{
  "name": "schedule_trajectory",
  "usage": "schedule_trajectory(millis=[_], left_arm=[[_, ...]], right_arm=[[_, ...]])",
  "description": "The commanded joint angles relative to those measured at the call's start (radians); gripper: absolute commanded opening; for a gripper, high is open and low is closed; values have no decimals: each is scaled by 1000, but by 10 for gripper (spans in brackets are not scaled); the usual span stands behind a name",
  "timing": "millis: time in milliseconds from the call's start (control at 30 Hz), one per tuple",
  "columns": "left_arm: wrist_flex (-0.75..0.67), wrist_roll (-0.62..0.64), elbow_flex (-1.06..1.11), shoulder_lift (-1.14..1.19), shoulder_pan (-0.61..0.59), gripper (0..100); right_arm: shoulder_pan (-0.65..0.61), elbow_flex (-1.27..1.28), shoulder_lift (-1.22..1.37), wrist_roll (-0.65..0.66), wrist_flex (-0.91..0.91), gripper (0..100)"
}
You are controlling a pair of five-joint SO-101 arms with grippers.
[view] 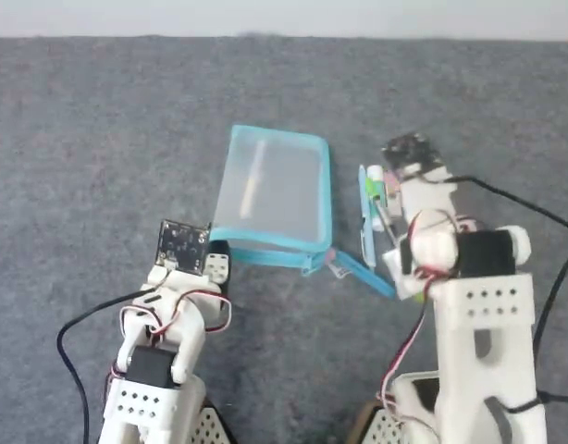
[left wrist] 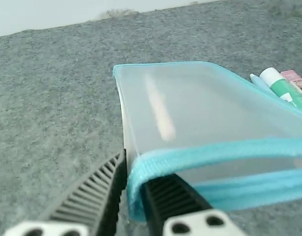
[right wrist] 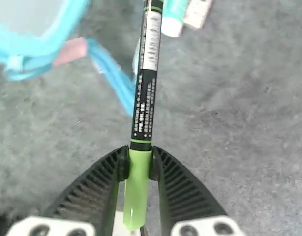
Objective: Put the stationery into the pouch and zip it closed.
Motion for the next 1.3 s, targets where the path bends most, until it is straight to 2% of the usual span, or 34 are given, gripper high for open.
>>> schedule_trajectory(millis=[0, 133, 267, 500, 867, 1200, 1267], left_arm=[[-23, -9, -15, -17, -9, 12], [-23, -9, -15, -17, -9, 12], [-23, -9, -15, -17, -9, 12], [-23, -9, -16, -17, -9, 12], [-23, -9, -16, -17, -8, 12], [-23, -9, -16, -17, -3, 12], [-23, -9, -16, -17, -3, 12]], right_arm=[[-162, -52, -77, 86, 51, 6], [-412, -48, -202, 112, 91, 6], [-513, 17, -245, 97, 87, 6], [-518, 63, -202, 170, 88, 6], [-512, 68, -81, 133, 38, 6], [-510, 43, 165, 55, -93, 6], [-479, -2, 219, 44, -99, 6]])
